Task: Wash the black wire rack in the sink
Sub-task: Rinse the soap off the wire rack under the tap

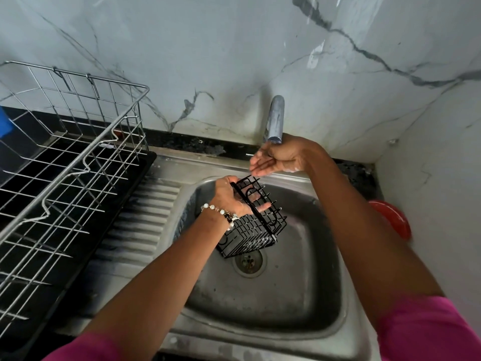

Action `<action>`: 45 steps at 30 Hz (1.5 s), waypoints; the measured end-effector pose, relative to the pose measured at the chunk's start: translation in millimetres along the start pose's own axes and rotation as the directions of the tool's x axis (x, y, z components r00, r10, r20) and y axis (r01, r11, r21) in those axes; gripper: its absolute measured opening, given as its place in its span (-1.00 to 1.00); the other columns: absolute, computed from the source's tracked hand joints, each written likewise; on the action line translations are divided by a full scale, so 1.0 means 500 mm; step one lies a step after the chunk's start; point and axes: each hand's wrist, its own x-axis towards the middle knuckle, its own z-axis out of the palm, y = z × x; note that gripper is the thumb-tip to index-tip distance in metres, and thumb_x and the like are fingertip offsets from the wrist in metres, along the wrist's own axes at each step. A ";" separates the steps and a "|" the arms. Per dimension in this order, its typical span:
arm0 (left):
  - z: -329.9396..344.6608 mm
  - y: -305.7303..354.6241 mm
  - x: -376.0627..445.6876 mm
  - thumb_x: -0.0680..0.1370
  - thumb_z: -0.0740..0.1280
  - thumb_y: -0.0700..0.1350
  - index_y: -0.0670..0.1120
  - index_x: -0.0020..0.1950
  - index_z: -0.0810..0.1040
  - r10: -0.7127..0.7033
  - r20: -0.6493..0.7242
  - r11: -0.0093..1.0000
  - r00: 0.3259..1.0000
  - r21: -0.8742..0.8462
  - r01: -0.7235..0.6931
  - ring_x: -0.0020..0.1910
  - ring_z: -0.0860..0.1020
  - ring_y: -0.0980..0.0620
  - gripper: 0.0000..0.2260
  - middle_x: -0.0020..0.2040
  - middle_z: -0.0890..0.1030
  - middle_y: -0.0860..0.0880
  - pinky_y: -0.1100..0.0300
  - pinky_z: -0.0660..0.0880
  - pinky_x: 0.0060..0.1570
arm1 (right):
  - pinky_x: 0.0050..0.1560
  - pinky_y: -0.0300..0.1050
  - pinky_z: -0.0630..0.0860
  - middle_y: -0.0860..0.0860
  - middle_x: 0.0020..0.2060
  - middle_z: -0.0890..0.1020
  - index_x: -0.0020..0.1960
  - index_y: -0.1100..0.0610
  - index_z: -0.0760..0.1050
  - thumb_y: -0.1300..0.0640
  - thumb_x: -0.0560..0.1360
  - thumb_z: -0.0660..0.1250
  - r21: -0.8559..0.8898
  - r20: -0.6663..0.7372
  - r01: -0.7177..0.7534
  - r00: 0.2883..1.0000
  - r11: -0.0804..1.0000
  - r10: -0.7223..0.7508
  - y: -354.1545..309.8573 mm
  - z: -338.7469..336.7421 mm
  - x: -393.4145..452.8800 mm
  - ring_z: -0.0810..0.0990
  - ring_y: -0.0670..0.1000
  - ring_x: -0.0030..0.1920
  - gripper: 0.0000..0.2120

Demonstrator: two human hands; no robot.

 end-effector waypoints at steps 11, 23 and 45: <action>-0.001 0.002 0.026 0.66 0.03 -0.01 -0.21 -0.12 0.52 0.023 0.015 0.989 1.000 -0.147 -0.021 -0.03 0.50 -0.06 -0.61 -0.03 0.55 -0.16 -0.45 0.10 0.36 | 0.13 0.05 0.56 0.42 0.14 0.53 0.25 0.50 0.39 0.32 0.54 0.17 0.121 0.215 0.068 0.972 0.990 -0.093 0.012 -0.012 -0.051 0.57 0.29 0.16 -0.67; 0.031 -0.027 0.059 0.62 0.08 -0.12 -0.16 -0.12 0.51 0.179 -0.022 0.939 0.984 -0.294 -0.178 -0.28 0.43 0.01 -0.74 -0.18 0.52 -0.10 0.21 0.41 -0.05 | 0.20 0.10 0.50 0.42 0.18 0.51 0.28 0.48 0.37 0.41 0.58 0.07 0.222 0.271 0.170 0.935 0.960 -0.228 0.029 -0.021 -0.102 0.54 0.32 0.21 -0.70; 0.039 -0.060 0.052 0.60 0.09 -0.08 -0.11 -0.19 0.44 0.143 -0.008 0.975 0.990 -0.171 -0.142 -0.38 0.34 0.00 -0.76 -0.25 0.47 -0.10 0.13 0.28 -0.21 | 0.11 0.07 0.57 0.38 0.08 0.58 0.24 0.48 0.42 0.41 0.57 0.10 0.249 0.079 0.141 0.983 0.958 -0.165 0.037 -0.004 -0.098 0.61 0.27 0.12 -0.71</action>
